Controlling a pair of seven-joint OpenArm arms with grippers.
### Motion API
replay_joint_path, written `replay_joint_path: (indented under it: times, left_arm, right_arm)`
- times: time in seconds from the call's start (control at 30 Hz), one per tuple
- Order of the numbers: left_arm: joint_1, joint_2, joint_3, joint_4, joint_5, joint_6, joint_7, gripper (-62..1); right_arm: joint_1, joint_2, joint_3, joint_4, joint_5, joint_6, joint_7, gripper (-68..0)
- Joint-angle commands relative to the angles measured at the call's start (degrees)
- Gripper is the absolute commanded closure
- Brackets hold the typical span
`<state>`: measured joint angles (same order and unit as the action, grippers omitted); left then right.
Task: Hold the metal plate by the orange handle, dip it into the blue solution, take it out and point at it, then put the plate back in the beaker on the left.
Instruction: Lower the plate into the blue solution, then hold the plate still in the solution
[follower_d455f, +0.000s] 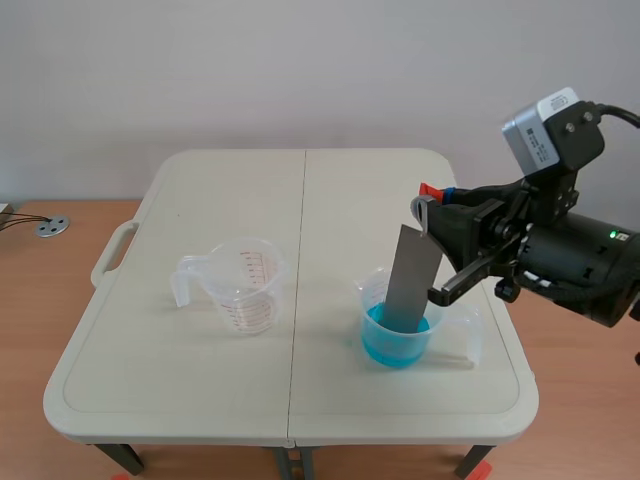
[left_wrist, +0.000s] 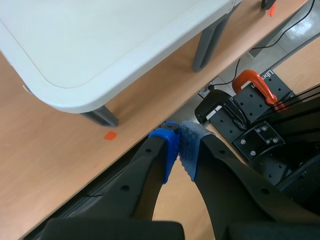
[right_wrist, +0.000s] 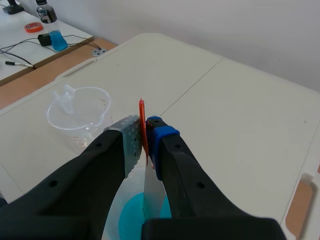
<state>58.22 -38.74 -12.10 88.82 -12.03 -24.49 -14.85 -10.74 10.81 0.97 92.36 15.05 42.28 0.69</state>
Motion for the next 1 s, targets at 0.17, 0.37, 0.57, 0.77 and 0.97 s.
replay_joint_path:
  times: [0.17,0.37,0.57,0.77,0.97]
  left_arm:
    - [-0.3,0.0,-0.2,0.3,-0.4,-0.3,-0.8,-2.3]
    - [-0.3,0.0,-0.2,0.3,-0.4,-0.3,-0.8,-2.3]
    - [-0.3,0.0,-0.2,0.3,-0.4,-0.3,-0.8,-2.3]
    - [-0.3,0.0,-0.2,0.3,-0.4,-0.3,-0.8,-2.3]
    - [-0.3,0.0,-0.2,0.3,-0.4,-0.3,-0.8,-2.3]
  right_arm:
    - [3.3,0.1,-0.7,-4.7,-2.3,0.4,3.1,-1.3]
    - [3.5,0.1,-0.7,-8.0,-6.1,0.4,5.3,-1.3]
    - [3.5,0.1,-0.7,-9.2,-7.0,0.4,5.3,-1.3]
    - [3.5,0.1,-0.7,-9.2,-7.2,0.4,5.3,-1.3]
    - [3.5,0.1,-0.7,-9.2,-7.2,0.4,5.3,-1.3]
